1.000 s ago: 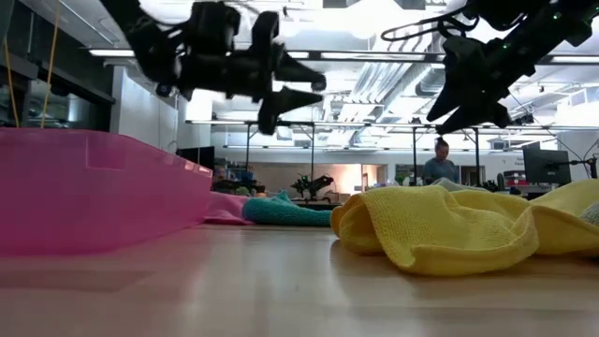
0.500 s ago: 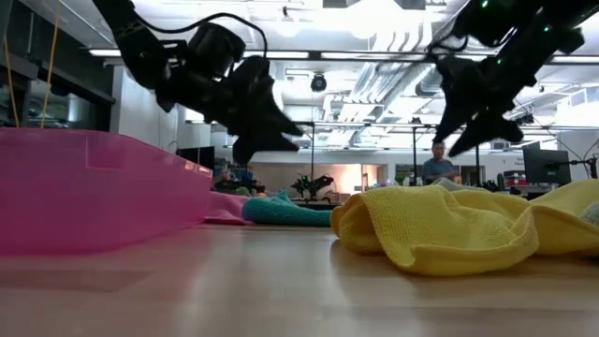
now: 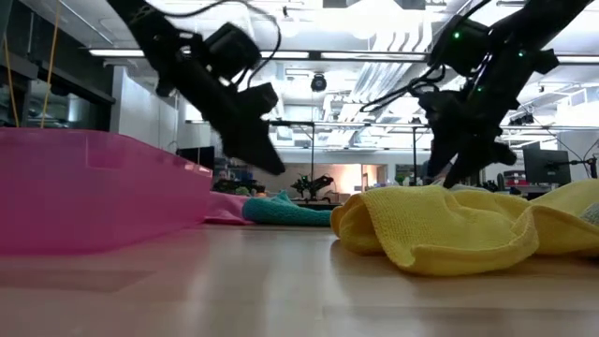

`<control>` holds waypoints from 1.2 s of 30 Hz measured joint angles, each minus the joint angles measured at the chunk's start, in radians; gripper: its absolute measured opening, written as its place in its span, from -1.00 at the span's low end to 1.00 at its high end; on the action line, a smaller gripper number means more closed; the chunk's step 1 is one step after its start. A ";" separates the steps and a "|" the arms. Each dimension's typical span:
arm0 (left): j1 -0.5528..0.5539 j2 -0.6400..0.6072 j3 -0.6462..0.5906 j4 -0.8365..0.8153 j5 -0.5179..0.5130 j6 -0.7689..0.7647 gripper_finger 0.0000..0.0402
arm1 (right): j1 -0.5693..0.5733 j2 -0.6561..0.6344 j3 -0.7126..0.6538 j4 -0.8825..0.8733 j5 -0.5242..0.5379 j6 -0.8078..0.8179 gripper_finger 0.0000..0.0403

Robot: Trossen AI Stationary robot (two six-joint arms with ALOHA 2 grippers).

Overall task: Fold microfiber towels
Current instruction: Fold the blue microfiber towel

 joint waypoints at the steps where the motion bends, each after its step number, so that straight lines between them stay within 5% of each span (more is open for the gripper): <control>1: 0.004 0.000 0.019 -0.004 -0.039 0.034 -0.25 | 0.000 -0.008 0.004 0.000 0.013 -0.013 -0.08; 4: 0.040 0.015 0.064 -0.033 -0.058 0.079 -0.25 | 0.000 -0.031 0.018 0.000 0.044 -0.044 -0.08; 15: 0.152 0.128 0.091 -0.045 0.249 -0.048 -0.25 | -0.002 -0.067 0.027 -0.002 0.046 -0.067 -0.08; 23: 0.140 0.152 0.092 -0.042 0.251 -0.047 -0.28 | -0.002 -0.067 0.027 -0.001 0.048 -0.067 -0.08; 36: 0.130 0.128 0.092 -0.050 0.156 -0.028 -0.71 | -0.002 -0.067 0.027 -0.001 0.048 -0.068 -0.08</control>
